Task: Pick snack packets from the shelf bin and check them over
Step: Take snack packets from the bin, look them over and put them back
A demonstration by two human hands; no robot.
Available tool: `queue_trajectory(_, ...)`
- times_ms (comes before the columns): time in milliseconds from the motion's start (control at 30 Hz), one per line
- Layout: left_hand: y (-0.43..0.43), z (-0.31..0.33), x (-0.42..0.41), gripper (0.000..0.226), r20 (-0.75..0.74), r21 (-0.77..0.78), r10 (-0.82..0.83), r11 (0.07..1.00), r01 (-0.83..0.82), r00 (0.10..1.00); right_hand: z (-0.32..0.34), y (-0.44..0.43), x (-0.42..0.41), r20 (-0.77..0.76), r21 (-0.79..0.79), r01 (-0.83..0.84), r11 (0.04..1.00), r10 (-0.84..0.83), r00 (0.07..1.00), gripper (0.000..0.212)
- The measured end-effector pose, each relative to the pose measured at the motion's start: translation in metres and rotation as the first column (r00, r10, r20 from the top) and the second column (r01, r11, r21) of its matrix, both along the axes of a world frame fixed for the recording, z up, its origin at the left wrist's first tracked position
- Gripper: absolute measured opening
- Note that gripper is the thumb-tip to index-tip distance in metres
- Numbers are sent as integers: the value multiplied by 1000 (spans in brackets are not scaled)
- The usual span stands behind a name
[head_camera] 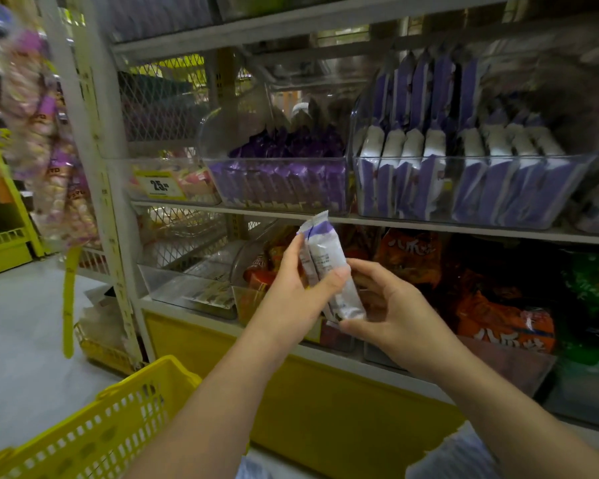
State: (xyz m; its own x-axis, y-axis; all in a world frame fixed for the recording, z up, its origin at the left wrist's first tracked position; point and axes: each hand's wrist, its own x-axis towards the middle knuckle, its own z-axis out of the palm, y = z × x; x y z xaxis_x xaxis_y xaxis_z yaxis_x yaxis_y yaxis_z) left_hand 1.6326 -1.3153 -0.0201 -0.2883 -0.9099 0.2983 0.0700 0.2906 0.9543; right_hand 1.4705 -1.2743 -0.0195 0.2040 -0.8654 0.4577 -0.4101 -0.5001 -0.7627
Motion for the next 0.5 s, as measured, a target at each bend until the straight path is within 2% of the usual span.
queue_trajectory(67,4,7,-8,82,35,-24,44,999,-44,998,4,5,2,-98,-70,14,997,-21,995,61)
queue_trajectory(133,4,12,-13,62,-5,-51,78,996,-78,997,9,10,0,-172,-103,-5,995,-12,985,59)
queue_trajectory(200,4,19,-15,38,-147,8,50,999,-49,988,19,14,-8,-247,-160,-4,987,-36,968,63)
queue_trajectory(267,6,29,-16,27,-289,68,3,998,17,957,32,16,-19,-258,-238,20,971,-83,962,60)
queue_trajectory(300,7,34,-17,26,-354,85,-13,995,46,935,38,16,-26,-223,-250,50,967,-108,969,59)
queue_trajectory(367,9,46,-21,27,-459,101,-23,992,78,888,51,18,-35,-76,-166,71,984,-85,993,59)
queue_trajectory(433,13,59,-29,31,-538,127,-45,983,133,842,63,24,-42,69,-72,-24,997,29,997,65)
queue_trajectory(500,17,75,-40,35,-594,178,-76,958,223,801,75,30,-48,113,-65,-77,995,84,990,68)
